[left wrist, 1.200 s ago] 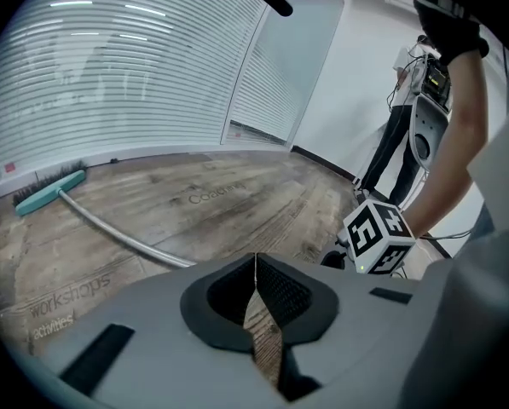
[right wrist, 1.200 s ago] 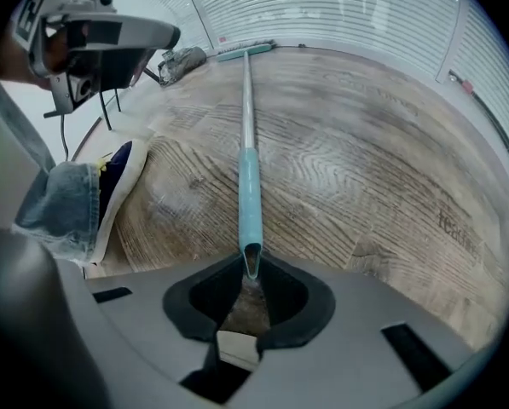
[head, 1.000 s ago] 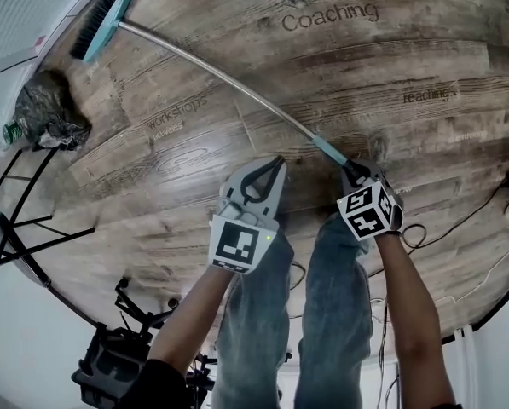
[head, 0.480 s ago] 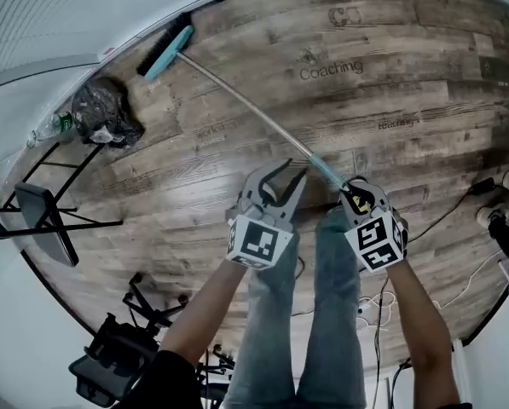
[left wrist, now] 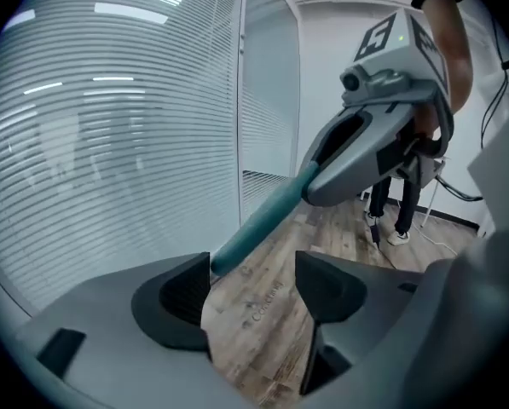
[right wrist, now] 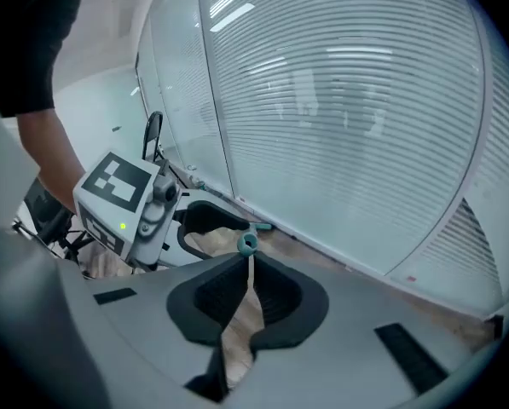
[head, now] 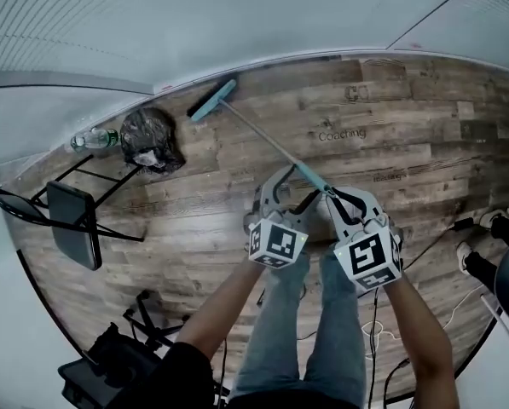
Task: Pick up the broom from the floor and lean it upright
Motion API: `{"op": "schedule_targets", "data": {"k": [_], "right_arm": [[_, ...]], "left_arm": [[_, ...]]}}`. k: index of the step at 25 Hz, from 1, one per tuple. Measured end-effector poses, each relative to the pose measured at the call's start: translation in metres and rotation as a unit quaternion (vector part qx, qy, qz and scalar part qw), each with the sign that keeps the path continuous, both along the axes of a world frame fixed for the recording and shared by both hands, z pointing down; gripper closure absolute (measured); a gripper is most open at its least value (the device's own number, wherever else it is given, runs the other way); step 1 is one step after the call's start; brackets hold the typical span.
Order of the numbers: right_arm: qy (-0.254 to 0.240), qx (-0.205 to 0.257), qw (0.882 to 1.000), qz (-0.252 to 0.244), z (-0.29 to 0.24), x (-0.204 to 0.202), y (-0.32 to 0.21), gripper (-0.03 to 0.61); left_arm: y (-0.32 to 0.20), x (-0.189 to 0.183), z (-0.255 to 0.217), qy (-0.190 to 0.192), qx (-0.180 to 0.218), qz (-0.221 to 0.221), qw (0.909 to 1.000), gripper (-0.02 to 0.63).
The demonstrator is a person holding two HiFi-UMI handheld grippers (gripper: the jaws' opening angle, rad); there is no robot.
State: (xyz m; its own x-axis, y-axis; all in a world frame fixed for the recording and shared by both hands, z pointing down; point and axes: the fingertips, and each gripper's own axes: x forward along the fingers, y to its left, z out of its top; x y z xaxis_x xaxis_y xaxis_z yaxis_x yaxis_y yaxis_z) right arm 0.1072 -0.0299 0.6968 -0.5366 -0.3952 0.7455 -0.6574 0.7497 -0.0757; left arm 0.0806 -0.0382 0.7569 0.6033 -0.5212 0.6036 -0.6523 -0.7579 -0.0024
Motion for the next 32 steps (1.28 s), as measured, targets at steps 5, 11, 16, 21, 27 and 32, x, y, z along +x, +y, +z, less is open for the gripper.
{"op": "schedule_targets", "data": {"k": [5, 11, 16, 21, 27, 32], "right_arm": [[-0.017, 0.039, 0.999, 0.014, -0.059, -0.039, -0.054, 0.548], [-0.080, 0.114, 0.990, -0.011, -0.110, -0.092, -0.124, 0.546], [-0.179, 0.140, 0.973, -0.033, -0.144, -0.121, -0.182, 0.531], [-0.241, 0.140, 0.951, -0.132, -0.173, -0.161, -0.219, 0.456], [-0.211, 0.173, 0.949, -0.162, -0.176, -0.193, -0.252, 0.540], [-0.290, 0.174, 0.935, -0.103, -0.192, -0.208, -0.278, 0.537]], "left_arm": [[-0.058, -0.034, -0.044, -0.016, 0.035, -0.028, 0.9989, 0.307], [-0.126, -0.082, -0.084, 0.000, 0.059, -0.054, 0.9968, 0.316], [-0.179, -0.111, -0.111, 0.005, 0.074, -0.096, 0.9926, 0.316], [-0.220, -0.140, -0.122, 0.000, 0.051, -0.146, 0.9879, 0.316], [-0.241, -0.156, -0.128, -0.010, 0.039, -0.161, 0.9861, 0.333], [-0.262, -0.179, -0.131, 0.010, 0.040, -0.185, 0.9818, 0.355]]}}
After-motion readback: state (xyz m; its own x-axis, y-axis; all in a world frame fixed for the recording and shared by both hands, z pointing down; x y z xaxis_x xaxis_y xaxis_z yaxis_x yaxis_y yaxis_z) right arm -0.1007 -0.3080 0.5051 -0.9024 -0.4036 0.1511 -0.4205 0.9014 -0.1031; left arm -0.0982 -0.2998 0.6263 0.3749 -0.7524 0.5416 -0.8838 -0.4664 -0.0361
